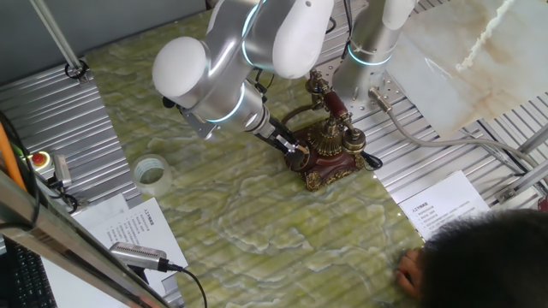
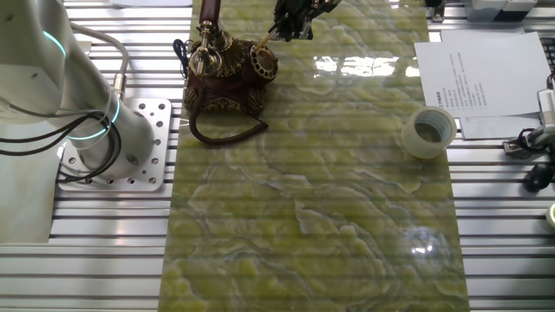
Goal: Dial a number on an old rotary phone
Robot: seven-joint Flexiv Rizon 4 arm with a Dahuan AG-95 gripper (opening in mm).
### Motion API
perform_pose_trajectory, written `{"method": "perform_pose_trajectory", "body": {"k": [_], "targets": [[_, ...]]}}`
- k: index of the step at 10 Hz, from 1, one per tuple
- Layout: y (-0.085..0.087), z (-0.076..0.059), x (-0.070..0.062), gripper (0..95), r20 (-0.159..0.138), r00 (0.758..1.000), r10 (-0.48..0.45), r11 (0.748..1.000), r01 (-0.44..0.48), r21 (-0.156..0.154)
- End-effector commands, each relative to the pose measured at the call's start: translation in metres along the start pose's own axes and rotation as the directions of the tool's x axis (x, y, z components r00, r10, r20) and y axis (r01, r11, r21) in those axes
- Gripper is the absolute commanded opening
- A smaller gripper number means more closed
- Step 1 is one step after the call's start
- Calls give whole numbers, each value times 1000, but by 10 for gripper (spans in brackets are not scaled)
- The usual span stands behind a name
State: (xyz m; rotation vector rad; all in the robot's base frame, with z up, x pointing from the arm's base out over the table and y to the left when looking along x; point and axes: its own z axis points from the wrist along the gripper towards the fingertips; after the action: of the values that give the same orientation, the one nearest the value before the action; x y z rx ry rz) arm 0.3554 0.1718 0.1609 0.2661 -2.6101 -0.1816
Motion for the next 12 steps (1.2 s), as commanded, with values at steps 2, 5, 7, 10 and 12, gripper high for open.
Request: {"method": "perform_pose_trajectory", "body": {"k": [2,5,7,10,12], "targets": [[0,0,-1,0,6,1000,0,1000,0,-5],[2,0,-4,0,8,1000,2,1000,-2,-5],[2,1,-5,0,12,1000,4,1000,-4,-10],[3,0,-6,0,14,1000,6,1000,-6,-16],[3,2,-7,0,17,1000,8,1000,-8,-17]]}}
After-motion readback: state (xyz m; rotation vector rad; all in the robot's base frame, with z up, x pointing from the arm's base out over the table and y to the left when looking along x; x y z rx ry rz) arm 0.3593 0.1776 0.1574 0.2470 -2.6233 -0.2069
